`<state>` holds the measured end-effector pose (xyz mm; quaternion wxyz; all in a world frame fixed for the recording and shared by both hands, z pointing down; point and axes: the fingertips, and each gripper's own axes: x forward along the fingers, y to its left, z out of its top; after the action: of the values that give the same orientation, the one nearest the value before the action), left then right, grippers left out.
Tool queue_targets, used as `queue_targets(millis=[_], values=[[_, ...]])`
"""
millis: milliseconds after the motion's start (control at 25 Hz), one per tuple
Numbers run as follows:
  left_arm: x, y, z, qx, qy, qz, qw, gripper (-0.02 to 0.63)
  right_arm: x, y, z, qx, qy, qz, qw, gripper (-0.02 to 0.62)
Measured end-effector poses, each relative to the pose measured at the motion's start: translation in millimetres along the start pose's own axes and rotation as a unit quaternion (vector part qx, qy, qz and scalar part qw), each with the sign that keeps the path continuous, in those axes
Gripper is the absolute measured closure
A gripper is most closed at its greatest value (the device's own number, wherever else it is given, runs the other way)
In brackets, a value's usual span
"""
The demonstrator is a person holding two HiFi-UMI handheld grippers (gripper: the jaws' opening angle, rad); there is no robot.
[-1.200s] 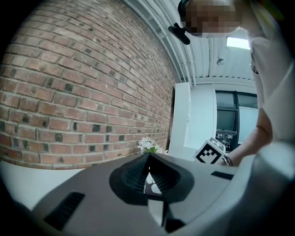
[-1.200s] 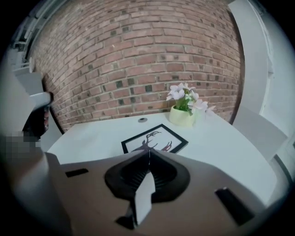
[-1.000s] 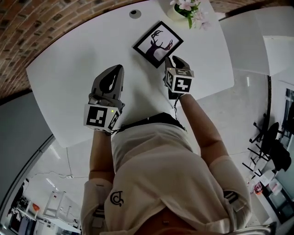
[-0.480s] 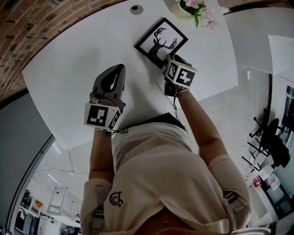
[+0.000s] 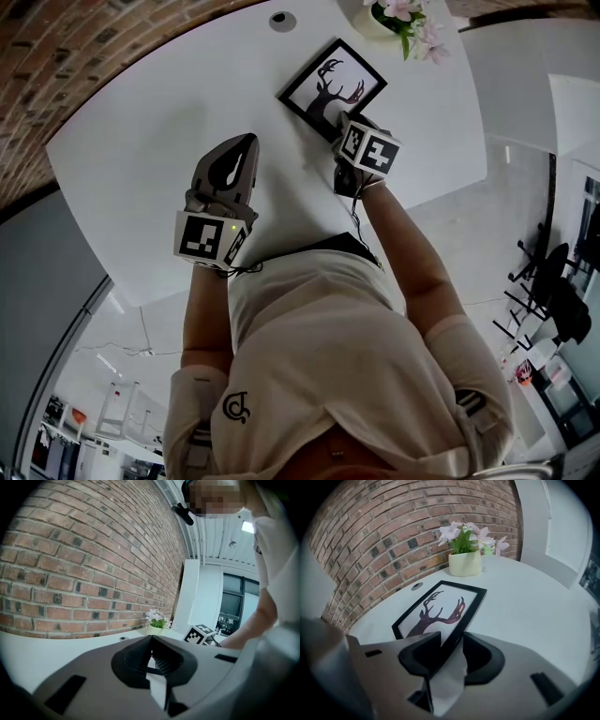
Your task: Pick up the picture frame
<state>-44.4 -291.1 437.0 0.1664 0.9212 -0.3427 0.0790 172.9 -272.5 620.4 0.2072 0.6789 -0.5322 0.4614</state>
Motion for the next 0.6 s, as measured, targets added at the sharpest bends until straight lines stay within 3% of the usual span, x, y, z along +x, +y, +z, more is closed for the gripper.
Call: queue_targets(millis=[400, 600], values=[[-7.0, -6.1, -7.5, 0.0, -0.001, 0.018, 0.9998, 0.594, -6.1, 1.3, -9.9, -0.032, 0.011, 0.018, 0.999, 0.442], [-23.5, -19.3, -25.9, 0.012, 0.025, 0.032, 0.9991, 0.594, -14.3, 3.0, -22.9, -0.058, 0.018, 0.035, 0.998, 0.442]])
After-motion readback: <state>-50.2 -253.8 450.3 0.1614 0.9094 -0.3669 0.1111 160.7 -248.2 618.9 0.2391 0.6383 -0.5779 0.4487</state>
